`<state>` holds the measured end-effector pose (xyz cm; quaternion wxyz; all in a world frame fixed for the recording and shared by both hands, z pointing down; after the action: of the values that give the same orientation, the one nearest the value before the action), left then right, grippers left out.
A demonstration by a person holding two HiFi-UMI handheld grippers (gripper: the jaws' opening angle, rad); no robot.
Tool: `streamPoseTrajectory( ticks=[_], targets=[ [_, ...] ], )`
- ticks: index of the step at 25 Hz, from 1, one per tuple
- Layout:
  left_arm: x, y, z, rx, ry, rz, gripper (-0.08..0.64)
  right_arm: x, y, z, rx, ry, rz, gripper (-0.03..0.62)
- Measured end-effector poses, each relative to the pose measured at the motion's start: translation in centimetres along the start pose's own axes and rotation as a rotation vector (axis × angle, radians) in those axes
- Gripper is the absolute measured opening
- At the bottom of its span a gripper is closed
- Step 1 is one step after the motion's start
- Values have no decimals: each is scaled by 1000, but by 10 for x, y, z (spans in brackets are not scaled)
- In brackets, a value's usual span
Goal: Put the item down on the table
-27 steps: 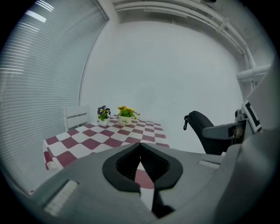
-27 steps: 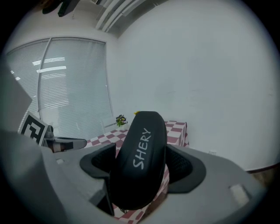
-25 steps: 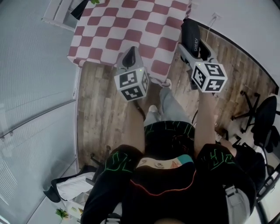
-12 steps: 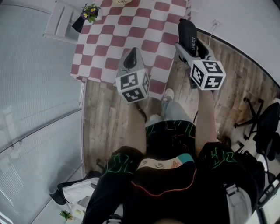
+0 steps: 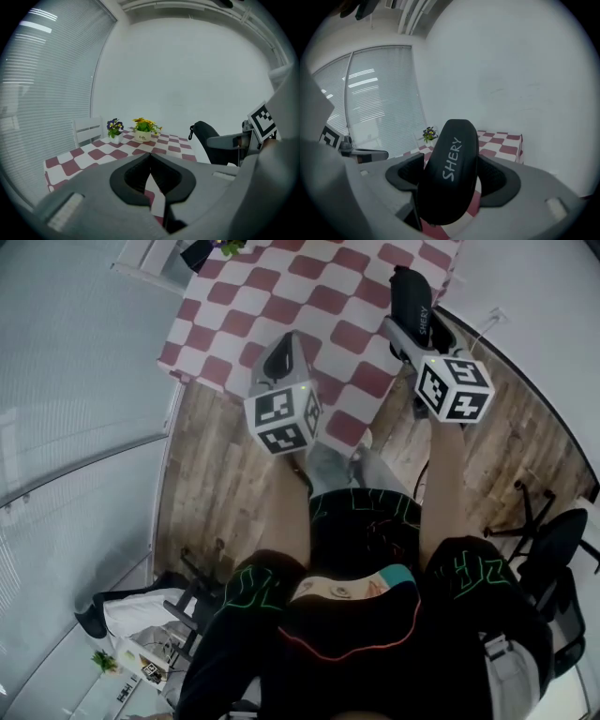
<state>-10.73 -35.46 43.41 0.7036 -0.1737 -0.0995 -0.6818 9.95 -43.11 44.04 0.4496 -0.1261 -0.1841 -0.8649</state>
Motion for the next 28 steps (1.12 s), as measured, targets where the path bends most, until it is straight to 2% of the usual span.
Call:
streamPoseTrajectory(
  ticks=[4, 12, 16, 20, 28],
  targets=[
    [15, -21, 11, -34, -22, -23, 9, 32, -16, -1, -36, -31, -46, 360],
    [56, -39, 17, -57, -66, 5, 9, 90, -28, -4, -89, -95, -81, 360],
    [78, -55, 25, -98, -84, 0, 9, 122, -34, -2, -139, -137, -100, 360],
    [98, -53, 30, -149, -97, 35, 9, 145, -28, -1, -181, -187, -104, 360],
    [126, -59, 39, -166, -144, 82, 9, 194, -23, 18, -235, -287, -113, 360]
  ],
)
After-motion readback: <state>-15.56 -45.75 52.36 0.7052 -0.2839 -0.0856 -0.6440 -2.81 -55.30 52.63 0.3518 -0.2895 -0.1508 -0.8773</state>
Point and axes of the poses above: the fingertips, and each gripper's own axes: x forward along the fingers, y to its right, z out of its underside, the point moved 2 cm from there along -x, backward along the fingers, and after that the axes turned 1 degree about z, right-handed, at the moved point
